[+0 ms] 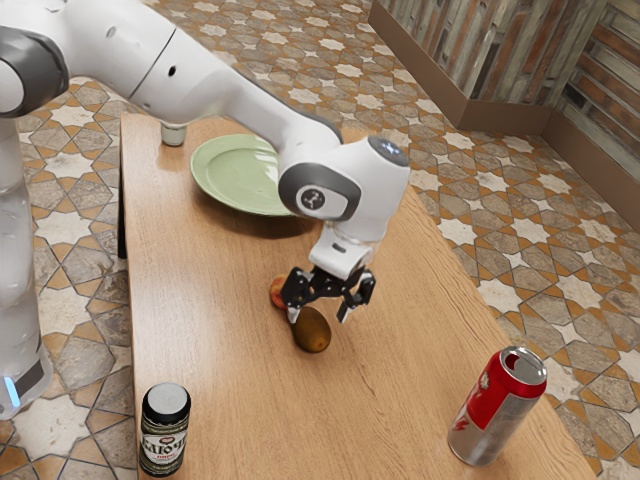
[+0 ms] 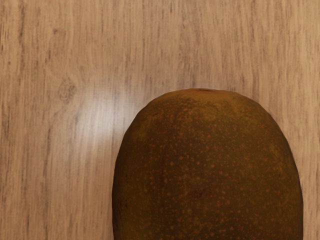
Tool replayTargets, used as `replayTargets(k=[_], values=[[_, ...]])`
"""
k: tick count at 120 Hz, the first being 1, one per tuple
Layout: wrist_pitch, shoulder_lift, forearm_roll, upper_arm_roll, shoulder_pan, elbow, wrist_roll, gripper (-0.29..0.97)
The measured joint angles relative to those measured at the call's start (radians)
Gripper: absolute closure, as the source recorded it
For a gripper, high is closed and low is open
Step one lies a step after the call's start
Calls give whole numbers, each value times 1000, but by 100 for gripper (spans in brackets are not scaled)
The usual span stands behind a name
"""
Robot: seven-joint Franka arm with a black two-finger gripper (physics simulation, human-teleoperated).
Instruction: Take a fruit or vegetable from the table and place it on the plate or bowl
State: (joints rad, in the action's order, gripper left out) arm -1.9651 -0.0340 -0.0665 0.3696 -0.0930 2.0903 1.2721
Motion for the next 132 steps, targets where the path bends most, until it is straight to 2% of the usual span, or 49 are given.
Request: replayTargets(k=[42,50,64,72,106,132], values=[[-19,34,-8,11,29,1,2,1],[-21,36,-15,11,34,5,1,9],[-24,36,-20,11,43,6,-2,31],[-25,36,-21,10,49,6,-6,36],[-24,15,-21,12,62,-6,-22,39],[21,1,-18,7,36,-87,-42,39]])
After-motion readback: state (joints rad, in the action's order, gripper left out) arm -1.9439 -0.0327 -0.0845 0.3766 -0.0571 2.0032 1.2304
